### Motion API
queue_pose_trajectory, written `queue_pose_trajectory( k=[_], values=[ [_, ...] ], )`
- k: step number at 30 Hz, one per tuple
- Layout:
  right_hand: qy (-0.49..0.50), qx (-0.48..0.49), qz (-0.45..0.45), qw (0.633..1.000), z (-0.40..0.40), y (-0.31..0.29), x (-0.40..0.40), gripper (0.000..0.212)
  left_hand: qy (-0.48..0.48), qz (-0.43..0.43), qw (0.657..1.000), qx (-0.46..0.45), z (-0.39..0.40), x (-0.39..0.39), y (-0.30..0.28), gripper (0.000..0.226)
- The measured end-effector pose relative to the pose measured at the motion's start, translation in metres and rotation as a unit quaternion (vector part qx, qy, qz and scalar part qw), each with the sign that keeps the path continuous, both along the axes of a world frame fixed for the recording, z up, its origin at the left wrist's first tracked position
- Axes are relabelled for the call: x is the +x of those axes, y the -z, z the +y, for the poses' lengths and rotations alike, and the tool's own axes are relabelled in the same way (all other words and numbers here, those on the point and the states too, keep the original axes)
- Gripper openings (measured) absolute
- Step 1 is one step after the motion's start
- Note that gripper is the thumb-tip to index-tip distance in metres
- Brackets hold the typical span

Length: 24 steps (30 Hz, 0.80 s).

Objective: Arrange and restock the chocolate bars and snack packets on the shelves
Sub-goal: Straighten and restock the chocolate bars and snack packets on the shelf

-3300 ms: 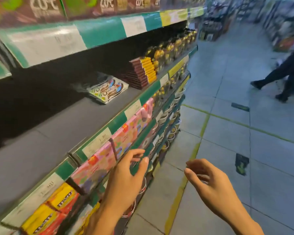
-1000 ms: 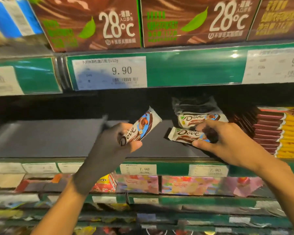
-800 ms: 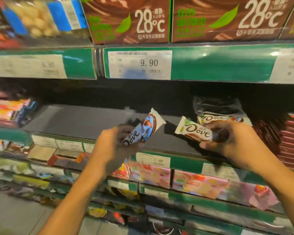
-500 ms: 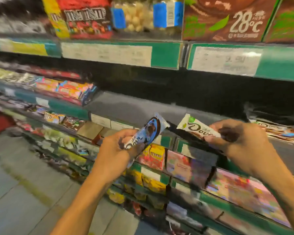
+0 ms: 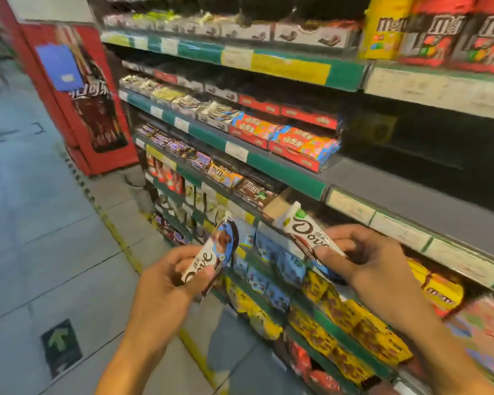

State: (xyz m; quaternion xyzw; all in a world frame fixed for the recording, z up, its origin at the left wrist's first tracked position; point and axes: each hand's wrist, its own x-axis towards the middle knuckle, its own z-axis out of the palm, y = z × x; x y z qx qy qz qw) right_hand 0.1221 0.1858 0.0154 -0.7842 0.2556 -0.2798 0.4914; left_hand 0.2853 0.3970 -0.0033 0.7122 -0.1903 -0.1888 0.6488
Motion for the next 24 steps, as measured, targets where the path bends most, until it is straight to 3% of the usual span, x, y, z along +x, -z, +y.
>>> queue_pose_trajectory(
  k=[5,11,17,20,24],
  values=[
    [-0.045,0.049,-0.006,0.998,0.027,0.017,0.083,0.013,-0.048,-0.023,0.998,0.023,0.043,0.065,0.007,0.023],
    [-0.061,0.090,0.000,0.994,0.041,0.045,0.166,0.018,-0.104,0.012,0.994,0.030,0.063,0.130,0.030,0.023],
    [-0.095,0.158,0.001,0.983,0.022,0.067,0.271,0.017,-0.127,0.033,0.991,0.027,0.051,0.212,0.038,0.021],
    [-0.101,0.140,-0.011,0.985,0.003,0.062,0.325,0.025,-0.136,0.026,0.990,0.017,0.036,0.261,0.029,0.021],
    [-0.113,0.136,-0.027,0.984,-0.017,0.051,0.384,0.016,-0.122,0.008,0.992,0.016,0.006,0.324,0.023,0.022]
  ],
)
